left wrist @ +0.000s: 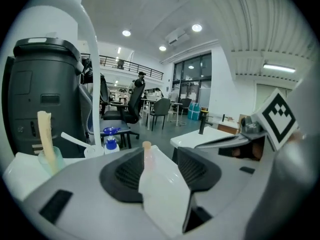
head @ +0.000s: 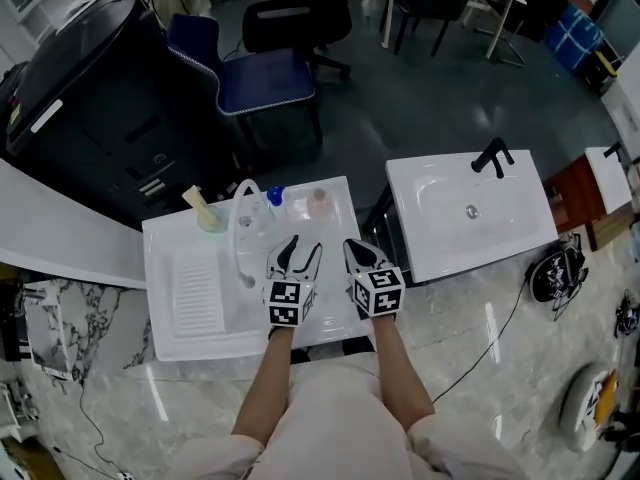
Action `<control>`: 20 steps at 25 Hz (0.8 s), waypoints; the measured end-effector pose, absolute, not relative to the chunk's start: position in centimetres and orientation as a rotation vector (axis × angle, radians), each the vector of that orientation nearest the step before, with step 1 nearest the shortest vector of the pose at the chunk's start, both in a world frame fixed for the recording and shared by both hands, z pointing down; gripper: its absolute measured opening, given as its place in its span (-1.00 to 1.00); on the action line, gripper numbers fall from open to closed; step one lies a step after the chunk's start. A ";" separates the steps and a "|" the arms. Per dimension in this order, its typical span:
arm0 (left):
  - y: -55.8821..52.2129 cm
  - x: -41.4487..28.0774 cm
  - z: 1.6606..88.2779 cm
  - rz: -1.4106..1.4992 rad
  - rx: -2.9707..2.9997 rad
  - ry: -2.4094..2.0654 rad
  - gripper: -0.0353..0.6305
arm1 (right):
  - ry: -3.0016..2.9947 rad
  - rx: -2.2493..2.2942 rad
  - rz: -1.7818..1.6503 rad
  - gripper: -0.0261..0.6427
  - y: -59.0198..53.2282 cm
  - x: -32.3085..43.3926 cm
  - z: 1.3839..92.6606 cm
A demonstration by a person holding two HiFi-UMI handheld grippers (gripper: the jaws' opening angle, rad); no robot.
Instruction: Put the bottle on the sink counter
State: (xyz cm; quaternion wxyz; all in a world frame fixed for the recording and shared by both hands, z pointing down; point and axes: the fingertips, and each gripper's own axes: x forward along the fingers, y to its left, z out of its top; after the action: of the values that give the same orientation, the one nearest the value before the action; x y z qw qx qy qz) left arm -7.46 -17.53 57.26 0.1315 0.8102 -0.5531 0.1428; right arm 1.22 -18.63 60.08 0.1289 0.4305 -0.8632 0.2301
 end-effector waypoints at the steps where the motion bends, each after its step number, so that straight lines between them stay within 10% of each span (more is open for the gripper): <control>1: -17.3 -7.4 57.5 0.425 2.357 -1.596 -0.26 | -2.510 1.248 0.664 -0.91 -18.7 1.1 60.0; 20: -17.3 -8.9 58.3 0.405 2.327 -1.651 -0.78 | -2.505 1.164 0.651 -0.91 -18.9 1.0 60.6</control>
State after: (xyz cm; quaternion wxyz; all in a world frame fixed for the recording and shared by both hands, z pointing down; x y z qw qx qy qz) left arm -8.86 -17.28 58.29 0.1296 0.8007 -0.5680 0.1394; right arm 0.98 -18.93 60.58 0.1515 0.4054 -0.8725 0.2267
